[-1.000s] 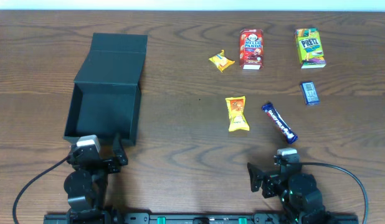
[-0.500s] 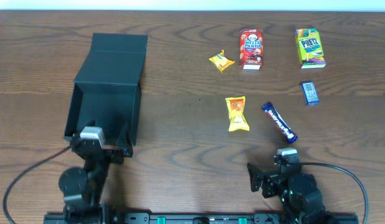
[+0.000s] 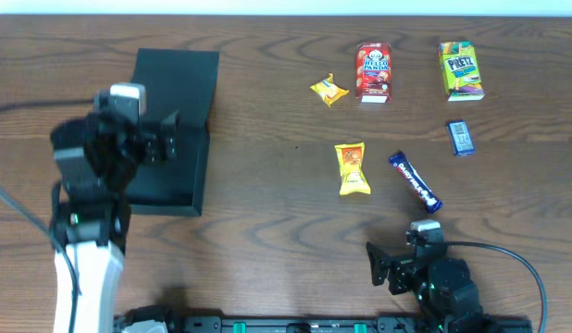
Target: Pack container
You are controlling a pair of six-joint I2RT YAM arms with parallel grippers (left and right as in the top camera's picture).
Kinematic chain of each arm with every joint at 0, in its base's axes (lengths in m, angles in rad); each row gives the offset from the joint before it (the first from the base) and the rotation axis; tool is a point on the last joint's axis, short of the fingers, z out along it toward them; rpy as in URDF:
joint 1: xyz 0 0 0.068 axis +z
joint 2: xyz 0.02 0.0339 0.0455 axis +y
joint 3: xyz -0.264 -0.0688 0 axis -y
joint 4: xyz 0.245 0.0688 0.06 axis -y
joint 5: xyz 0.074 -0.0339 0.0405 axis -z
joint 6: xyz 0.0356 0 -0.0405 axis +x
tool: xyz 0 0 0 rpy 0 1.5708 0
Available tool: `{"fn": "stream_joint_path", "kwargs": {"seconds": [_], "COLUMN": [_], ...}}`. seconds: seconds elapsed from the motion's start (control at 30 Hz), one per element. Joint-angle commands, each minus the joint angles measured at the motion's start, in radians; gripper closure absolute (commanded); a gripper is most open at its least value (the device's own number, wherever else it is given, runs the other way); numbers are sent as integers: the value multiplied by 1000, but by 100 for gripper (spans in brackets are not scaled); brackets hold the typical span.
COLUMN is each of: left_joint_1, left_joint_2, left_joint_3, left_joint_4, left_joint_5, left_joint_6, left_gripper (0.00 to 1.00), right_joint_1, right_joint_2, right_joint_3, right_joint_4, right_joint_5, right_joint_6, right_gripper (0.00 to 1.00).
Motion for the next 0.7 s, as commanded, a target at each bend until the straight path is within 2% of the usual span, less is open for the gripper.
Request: {"fn": "stream_joint_path", "kwargs": {"seconds": [0.0,0.13,0.33,0.67], "left_joint_1": [-27,-108,-174,-174], "left_joint_2": [90,196,312,469], "left_joint_3": [94,117,114,105], "left_joint_4": [-67,-201,-357,-375], "left_joint_5": [-18,-127,-120,-63], "left_joint_6": [54,55,-15,-40], "left_gripper": [5,5,5,5], "right_joint_1": [9,9,9,9], "right_joint_2": [-6,-6,-6,-6], "right_joint_3": [-3,-3,-3,-3], "right_joint_4": [-2,-2,-2,-2], "right_joint_5": [3,3,3,3], "right_joint_6": [11,11,11,11], "right_gripper": [1,1,1,1]}}
